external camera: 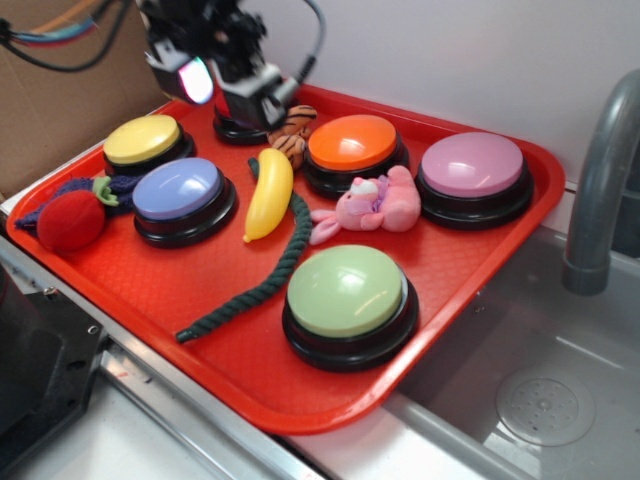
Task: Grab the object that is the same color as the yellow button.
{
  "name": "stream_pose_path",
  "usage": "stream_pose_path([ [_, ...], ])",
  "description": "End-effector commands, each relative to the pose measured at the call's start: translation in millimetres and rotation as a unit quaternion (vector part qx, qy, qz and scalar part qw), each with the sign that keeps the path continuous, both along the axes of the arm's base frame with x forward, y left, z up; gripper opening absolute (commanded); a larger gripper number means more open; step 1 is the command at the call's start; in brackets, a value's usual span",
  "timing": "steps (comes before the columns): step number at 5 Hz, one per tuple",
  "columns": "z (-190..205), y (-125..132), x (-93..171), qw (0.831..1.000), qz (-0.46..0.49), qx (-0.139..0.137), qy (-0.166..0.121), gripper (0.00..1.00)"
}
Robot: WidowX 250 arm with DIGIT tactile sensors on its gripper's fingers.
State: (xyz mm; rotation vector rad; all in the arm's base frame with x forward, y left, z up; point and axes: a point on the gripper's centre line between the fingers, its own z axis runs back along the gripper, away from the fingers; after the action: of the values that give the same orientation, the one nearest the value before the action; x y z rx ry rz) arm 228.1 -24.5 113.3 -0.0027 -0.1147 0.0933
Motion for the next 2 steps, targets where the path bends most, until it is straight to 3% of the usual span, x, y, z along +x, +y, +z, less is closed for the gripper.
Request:
stream_pose_path([
  [1,-34,5,30,0.999,0.023,0.003,-0.028,1.00],
  [2,-47,8,36,0.999,0.027,0.014,-0.020,1.00],
])
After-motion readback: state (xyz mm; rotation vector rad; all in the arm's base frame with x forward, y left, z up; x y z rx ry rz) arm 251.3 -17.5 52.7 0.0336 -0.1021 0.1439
